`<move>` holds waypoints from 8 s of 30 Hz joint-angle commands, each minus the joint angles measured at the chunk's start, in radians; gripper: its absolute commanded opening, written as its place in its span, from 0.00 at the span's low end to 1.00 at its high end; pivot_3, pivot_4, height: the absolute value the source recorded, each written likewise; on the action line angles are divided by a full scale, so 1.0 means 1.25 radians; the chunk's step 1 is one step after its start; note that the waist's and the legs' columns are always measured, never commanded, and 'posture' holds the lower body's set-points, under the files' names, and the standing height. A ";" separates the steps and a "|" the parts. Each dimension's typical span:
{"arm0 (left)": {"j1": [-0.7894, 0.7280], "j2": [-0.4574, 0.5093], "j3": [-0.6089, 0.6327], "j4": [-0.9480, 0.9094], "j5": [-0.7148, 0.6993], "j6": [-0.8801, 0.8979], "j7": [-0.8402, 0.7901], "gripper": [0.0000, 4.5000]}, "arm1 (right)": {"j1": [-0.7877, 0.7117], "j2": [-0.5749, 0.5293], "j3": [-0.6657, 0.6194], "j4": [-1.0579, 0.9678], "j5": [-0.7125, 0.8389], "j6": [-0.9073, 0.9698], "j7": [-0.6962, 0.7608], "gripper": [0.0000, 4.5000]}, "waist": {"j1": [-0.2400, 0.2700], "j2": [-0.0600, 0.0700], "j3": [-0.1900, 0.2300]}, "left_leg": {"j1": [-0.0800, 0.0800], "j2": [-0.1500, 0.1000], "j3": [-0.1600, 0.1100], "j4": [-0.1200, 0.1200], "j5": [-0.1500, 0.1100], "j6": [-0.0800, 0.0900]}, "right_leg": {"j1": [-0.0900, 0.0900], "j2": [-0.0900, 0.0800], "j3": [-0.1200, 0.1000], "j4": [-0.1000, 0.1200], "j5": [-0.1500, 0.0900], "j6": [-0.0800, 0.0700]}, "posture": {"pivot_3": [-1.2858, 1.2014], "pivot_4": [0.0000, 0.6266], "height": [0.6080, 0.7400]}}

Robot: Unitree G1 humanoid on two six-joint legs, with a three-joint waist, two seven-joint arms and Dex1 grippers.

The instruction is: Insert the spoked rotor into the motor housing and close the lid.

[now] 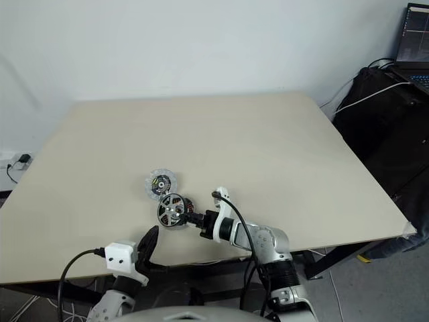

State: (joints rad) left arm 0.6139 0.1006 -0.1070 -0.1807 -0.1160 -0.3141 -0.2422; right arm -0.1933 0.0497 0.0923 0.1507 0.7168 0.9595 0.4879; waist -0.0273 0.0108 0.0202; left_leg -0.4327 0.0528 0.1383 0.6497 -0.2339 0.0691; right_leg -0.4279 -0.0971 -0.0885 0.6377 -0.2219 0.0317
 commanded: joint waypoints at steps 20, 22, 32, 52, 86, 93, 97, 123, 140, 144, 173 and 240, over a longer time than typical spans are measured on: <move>-0.016 0.000 0.002 0.018 -0.005 -0.024 -0.017 0.00 | -0.037 0.040 -0.003 0.033 -0.006 -0.041 -0.005 0.53 | 0.000 0.000 -0.001 | 0.000 0.000 0.000 0.000 0.000 0.000 | 0.000 0.000 0.000 0.001 0.000 0.000 | 0.52 0.00 1.00; -0.017 0.000 0.000 0.016 -0.005 -0.023 -0.017 0.00 | -0.036 0.039 -0.003 0.030 -0.007 -0.042 -0.007 0.67 | 0.000 -0.001 -0.001 | 0.000 0.000 0.000 0.000 0.000 0.000 | 0.000 0.000 0.000 0.001 0.000 0.000 | 0.52 0.00 1.00; -0.036 0.004 0.012 0.060 -0.018 -0.045 -0.031 0.00 | -0.024 -0.012 0.031 -0.076 -0.072 -0.099 -0.025 0.96 | 0.001 0.001 0.000 | 0.001 0.001 0.000 0.001 0.000 0.000 | 0.000 -0.004 -0.006 0.003 0.003 0.000 | 0.52 0.00 1.00; -0.052 0.002 0.025 0.156 -0.024 -0.126 -0.064 0.00 | -0.077 -0.033 0.260 -0.038 -0.429 -0.425 -0.051 0.04 | 0.000 -0.001 -0.001 | 0.001 0.001 0.001 0.002 0.000 0.000 | 0.000 -0.001 -0.007 0.001 0.003 0.000 | 0.52 0.00 1.00; -0.072 -0.011 0.025 0.193 -0.020 -0.140 -0.071 0.00 | -0.249 -0.278 0.506 -0.139 -0.725 -0.491 0.265 0.51 | 0.003 -0.003 -0.002 | 0.001 0.002 0.000 0.006 0.000 0.000 | 0.000 -0.002 -0.007 0.003 0.003 0.000 | 0.52 0.00 1.00; -0.077 -0.019 0.026 0.207 -0.019 -0.146 -0.070 0.00 | -0.307 -0.286 0.561 -0.104 -0.804 -0.554 0.315 0.72 | 0.003 -0.004 -0.001 | 0.001 0.003 0.001 0.008 -0.001 0.000 | 0.000 -0.001 -0.008 0.005 0.003 0.000 | 0.52 0.00 1.00; -0.077 -0.023 0.025 0.212 -0.017 -0.148 -0.069 0.00 | -0.332 -0.275 0.574 -0.077 -0.833 -0.586 0.332 0.72 | 0.004 -0.004 -0.001 | 0.001 0.004 0.001 0.009 -0.001 0.000 | 0.000 -0.001 -0.010 0.005 0.003 0.000 | 0.52 0.00 1.00; -0.060 -0.034 0.006 0.171 -0.003 -0.128 -0.041 0.00 | -0.366 -0.241 0.592 0.094 -0.952 -0.772 0.381 0.68 | 0.003 -0.004 -0.001 | 0.001 0.006 0.003 0.009 -0.001 -0.002 | 0.000 0.000 -0.011 0.005 0.003 -0.001 | 0.52 0.00 1.00; -0.061 -0.025 -0.005 0.141 -0.004 -0.098 -0.033 0.00 | -0.348 -0.223 0.555 0.097 -0.955 -0.772 0.354 0.02 | 0.003 -0.004 -0.001 | 0.001 0.007 0.003 0.009 -0.002 -0.002 | 0.000 0.000 -0.011 0.005 0.004 -0.001 | 0.52 0.00 1.00; -0.059 -0.025 -0.009 0.131 -0.003 -0.088 -0.032 0.00 | -0.323 -0.236 0.520 0.047 -0.933 -0.743 0.361 0.02 | 0.004 -0.004 -0.001 | 0.001 0.007 0.003 0.009 -0.002 -0.002 | 0.000 0.000 -0.011 0.005 0.004 -0.001 | 0.52 0.00 1.00; -0.078 -0.001 -0.011 0.130 -0.016 -0.057 -0.056 0.00 | -0.046 -0.395 0.313 -0.353 -0.830 -0.332 0.339 0.02 | 0.011 -0.007 0.007 | 0.000 0.008 0.003 0.010 -0.002 -0.003 | -0.001 -0.002 -0.011 0.004 0.003 -0.001 | 0.52 0.00 1.00; -0.084 0.012 -0.017 0.063 -0.006 -0.032 -0.035 0.00 | -0.214 -0.589 0.563 -0.337 -0.853 -0.560 0.333 0.60 | 0.007 -0.007 0.008 | 0.001 0.007 0.003 0.011 -0.003 -0.003 | 0.000 0.000 -0.012 0.004 0.004 -0.001 | 0.52 0.00 1.00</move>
State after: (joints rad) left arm 0.5139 0.1183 -0.1267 -0.0505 -0.1198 -0.3526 -0.2856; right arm -0.4365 -0.6787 0.7960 -0.2745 -0.3147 0.3171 0.8852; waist -0.0190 0.0026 0.0304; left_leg -0.4318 0.0618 0.1418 0.6638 -0.2376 0.0660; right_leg -0.4284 -0.0974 -0.1033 0.6426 -0.2175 0.0306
